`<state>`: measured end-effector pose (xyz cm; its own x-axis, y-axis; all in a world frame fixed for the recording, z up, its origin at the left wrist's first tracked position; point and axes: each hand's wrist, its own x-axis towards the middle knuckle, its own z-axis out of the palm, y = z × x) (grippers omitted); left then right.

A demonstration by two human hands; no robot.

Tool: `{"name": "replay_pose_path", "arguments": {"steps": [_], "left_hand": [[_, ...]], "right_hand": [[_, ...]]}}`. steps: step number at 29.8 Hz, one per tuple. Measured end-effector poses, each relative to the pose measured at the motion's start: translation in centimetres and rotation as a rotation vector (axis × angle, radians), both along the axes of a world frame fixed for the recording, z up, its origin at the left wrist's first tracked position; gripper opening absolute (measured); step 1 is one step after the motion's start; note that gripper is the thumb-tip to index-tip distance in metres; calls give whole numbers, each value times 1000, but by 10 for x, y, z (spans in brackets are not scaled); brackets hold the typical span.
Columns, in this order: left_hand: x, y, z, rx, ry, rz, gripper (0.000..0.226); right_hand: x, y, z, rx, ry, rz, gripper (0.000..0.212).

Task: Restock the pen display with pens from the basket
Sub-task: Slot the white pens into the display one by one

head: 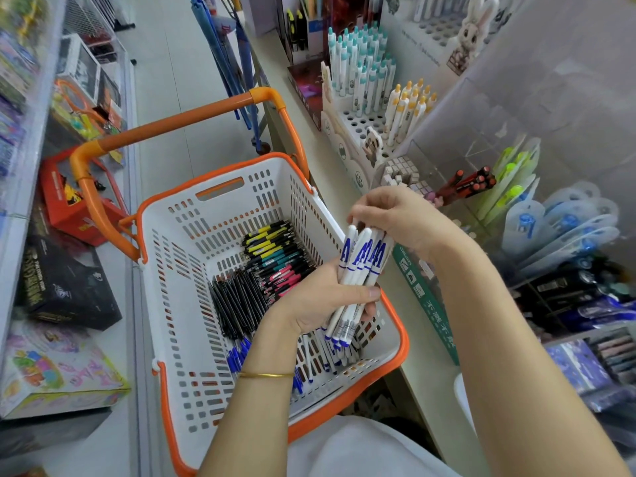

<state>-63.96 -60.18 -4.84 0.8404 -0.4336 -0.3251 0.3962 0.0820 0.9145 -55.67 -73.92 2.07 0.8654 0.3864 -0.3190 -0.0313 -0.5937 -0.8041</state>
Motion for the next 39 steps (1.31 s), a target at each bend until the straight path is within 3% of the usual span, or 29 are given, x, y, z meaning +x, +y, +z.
{"name": "replay_pose_path", "arguments": {"steps": [8, 13, 16, 23, 29, 32, 35, 37, 39], "left_hand": [[-2, -1, -7, -79, -8, -33, 6], [-3, 0, -16, -202, 110, 6, 41], [-1, -4, -14, -351, 176, 136, 30], [18, -18, -7, -611, 239, 594, 23], [22, -19, 4, -607, 120, 650, 30], [22, -18, 4, -483, 66, 712, 26], [21, -19, 2, -260, -75, 760, 15], [19, -23, 5, -46, -195, 744, 43], [16, -30, 10, 155, -306, 698, 49]], "right_hand": [[8, 3, -4, 308, -258, -449, 21], [6, -3, 6, 508, -460, -780, 19], [-11, -4, 5, 572, -476, -788, 16], [-62, 4, -29, 627, -262, -787, 20], [-84, 16, -55, 435, -238, -728, 29], [-86, 17, -58, 379, -240, -689, 31], [-83, 20, -58, 558, -11, -765, 22], [-77, 25, -60, 807, 367, -803, 19], [-67, 31, -58, 1154, 715, -704, 34]]}}
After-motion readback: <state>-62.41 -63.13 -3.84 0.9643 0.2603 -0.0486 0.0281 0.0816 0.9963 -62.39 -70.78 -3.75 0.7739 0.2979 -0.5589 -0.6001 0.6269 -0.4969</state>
